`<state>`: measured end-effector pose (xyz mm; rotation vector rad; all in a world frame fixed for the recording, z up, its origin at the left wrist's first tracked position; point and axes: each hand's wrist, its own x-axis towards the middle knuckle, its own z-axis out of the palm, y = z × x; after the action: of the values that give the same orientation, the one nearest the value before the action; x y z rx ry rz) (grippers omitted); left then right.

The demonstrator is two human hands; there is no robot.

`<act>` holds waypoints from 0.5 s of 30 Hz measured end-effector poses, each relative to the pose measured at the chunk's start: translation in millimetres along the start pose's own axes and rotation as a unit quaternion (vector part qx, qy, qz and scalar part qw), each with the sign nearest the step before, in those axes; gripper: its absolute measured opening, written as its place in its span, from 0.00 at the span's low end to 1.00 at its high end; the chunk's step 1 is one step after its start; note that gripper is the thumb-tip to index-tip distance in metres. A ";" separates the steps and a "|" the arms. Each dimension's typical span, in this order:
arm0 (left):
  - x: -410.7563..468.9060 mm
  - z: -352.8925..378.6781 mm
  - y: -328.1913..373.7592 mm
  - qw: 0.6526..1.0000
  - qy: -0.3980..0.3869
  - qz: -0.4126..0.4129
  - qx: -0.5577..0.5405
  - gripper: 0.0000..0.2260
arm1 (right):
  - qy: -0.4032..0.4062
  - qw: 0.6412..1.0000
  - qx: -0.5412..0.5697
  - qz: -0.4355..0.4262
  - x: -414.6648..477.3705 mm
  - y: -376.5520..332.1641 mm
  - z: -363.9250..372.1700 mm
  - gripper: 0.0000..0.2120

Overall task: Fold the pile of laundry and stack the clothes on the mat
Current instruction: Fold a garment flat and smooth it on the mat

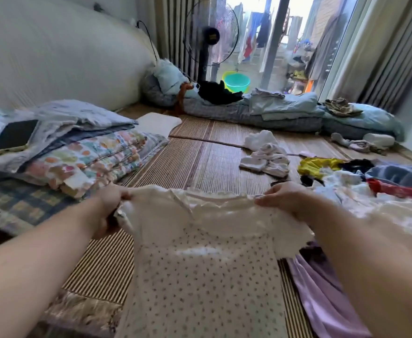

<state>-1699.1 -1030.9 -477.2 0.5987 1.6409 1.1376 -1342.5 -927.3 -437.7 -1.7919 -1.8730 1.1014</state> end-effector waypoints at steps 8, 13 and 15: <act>97.4 -3.7 -56.2 0.963 0.134 -0.003 0.234 0.15 | 0.076 0.990 -0.112 -0.035 90.3 34.9 74.0 0.11; 114.6 -11.3 -46.4 0.893 0.133 0.058 0.426 0.14 | -0.038 0.972 -0.226 -0.055 95.7 43.4 77.8 0.30; 120.4 -18.5 -44.9 0.880 0.133 0.048 0.453 0.16 | -0.061 0.947 -0.313 -0.050 95.3 47.8 78.0 0.26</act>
<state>-1754.2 -959.7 -570.8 1.1530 2.4007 0.4537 -1378.6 -864.6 -548.2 -1.9286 -2.5658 0.6233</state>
